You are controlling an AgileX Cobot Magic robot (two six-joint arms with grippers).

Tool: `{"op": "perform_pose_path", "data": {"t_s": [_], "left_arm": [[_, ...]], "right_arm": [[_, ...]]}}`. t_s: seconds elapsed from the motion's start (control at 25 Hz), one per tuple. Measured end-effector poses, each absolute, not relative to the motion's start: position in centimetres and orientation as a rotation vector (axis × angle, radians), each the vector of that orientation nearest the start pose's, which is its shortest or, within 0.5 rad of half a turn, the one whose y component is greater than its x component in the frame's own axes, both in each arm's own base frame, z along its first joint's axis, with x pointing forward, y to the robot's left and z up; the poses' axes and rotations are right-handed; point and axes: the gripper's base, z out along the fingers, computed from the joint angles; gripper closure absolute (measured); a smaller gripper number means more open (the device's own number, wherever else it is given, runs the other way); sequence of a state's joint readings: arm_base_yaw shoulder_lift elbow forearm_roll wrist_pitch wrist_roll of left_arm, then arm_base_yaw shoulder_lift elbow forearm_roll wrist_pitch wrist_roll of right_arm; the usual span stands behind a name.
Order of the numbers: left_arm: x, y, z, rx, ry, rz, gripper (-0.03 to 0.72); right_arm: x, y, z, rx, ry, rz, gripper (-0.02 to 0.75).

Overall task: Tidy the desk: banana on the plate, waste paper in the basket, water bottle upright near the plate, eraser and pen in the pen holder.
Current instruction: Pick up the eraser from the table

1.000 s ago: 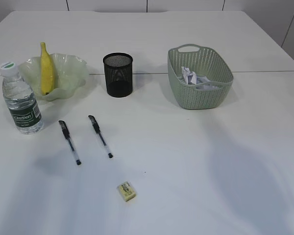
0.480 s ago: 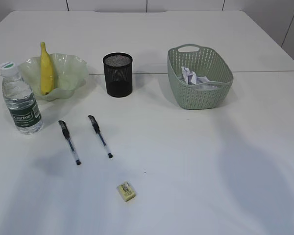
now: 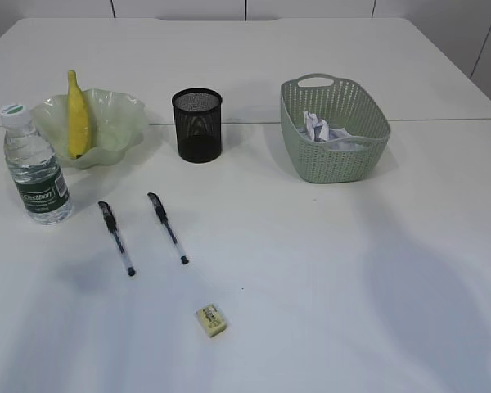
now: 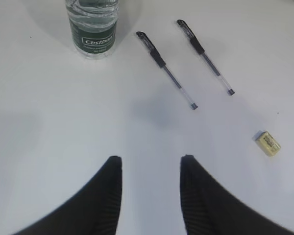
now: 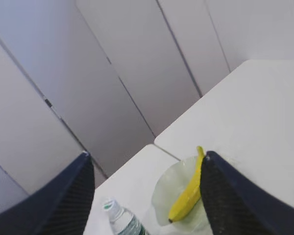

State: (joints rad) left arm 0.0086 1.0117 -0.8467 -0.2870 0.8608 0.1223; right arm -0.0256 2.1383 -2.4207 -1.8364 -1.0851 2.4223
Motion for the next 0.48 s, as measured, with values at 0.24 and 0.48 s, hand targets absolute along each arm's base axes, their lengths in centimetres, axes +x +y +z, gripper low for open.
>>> {"op": "perform_pose_path", "data": {"t_s": [0.24,0.48], "left_arm": [[18.9,-1.8,31.5,-0.004,2.482,-0.294,0.410],[18.9,-1.8,31.5,-0.004,2.482,-0.294,0.412]], "right_arm": [[47.4,5.6,45.0,-0.326,1.594,0.967,0.237],[48.4,4.7,45.0,-0.256,1.537,0.845,0.237]]}}
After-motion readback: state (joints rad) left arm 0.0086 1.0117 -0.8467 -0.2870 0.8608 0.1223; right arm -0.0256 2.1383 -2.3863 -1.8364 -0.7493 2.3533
